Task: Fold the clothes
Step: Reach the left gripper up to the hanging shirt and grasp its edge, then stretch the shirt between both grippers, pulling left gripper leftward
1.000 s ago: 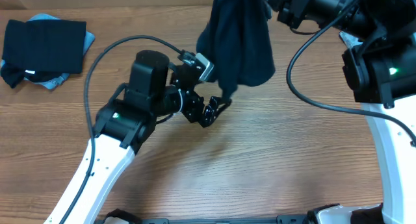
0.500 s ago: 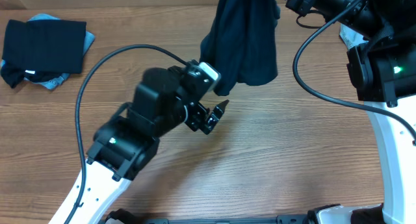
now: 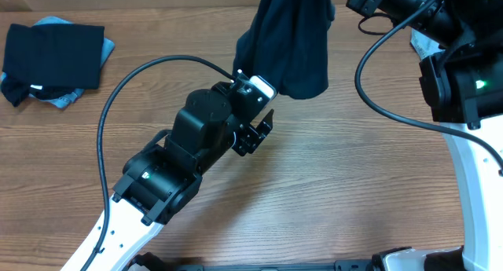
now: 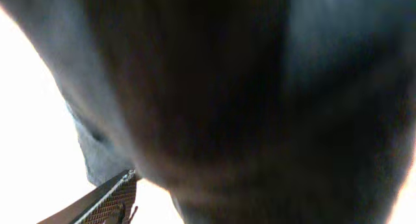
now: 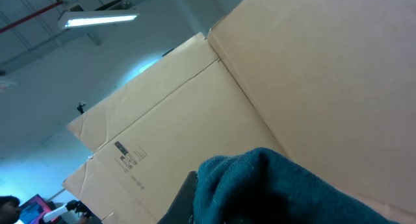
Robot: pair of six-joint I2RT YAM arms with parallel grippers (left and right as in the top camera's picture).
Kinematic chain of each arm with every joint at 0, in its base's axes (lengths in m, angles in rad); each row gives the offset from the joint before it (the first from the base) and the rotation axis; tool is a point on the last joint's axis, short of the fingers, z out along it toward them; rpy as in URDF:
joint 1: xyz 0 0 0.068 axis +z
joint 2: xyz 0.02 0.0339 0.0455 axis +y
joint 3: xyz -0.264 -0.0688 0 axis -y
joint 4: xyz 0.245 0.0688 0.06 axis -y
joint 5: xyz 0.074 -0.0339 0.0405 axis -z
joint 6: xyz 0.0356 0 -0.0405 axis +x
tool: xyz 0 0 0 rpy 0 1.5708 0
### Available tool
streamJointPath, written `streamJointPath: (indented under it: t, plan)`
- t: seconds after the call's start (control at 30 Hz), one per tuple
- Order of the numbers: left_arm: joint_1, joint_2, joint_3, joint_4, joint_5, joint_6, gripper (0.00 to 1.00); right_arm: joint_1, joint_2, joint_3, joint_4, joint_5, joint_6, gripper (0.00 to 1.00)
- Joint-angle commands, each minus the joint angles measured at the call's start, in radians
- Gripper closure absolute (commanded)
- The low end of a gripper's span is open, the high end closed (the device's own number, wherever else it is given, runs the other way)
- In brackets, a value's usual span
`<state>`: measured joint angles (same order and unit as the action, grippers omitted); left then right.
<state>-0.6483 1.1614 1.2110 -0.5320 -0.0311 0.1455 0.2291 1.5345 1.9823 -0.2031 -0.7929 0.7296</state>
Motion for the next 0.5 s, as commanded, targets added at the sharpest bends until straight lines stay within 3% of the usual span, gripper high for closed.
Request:
streamJointPath:
  t: [0.0,0.13,0.23,0.27,0.3,0.37,0.47]
  plan:
    - [-0.009,0.002,0.017,0.031,-0.001,-0.004,0.28,-0.002,-0.02,0.027,0.007,0.018,0.004,0.96]
    - [-0.009,0.002,0.017,0.041,-0.002,-0.004,0.37,-0.002,-0.02,0.027,0.001,0.014,0.004,0.96]
    - [-0.008,0.002,0.017,0.056,-0.015,-0.004,0.66,-0.002,-0.02,0.027,-0.021,0.014,0.004,0.96]
    - [-0.008,0.001,0.017,0.062,-0.061,-0.026,0.83,-0.002,-0.02,0.027,-0.037,0.014,0.003,0.96]
    - [-0.008,0.001,0.017,0.063,-0.081,-0.036,0.89,-0.002,-0.02,0.027,-0.044,0.013,0.003,0.96]
    - [-0.008,0.0,0.017,0.063,-0.12,-0.049,0.96,-0.003,-0.02,0.027,-0.07,0.013,-0.003,0.96]
    - [-0.008,-0.002,0.021,0.06,-0.138,-0.064,0.96,-0.003,-0.02,0.027,-0.108,0.014,-0.045,0.96]
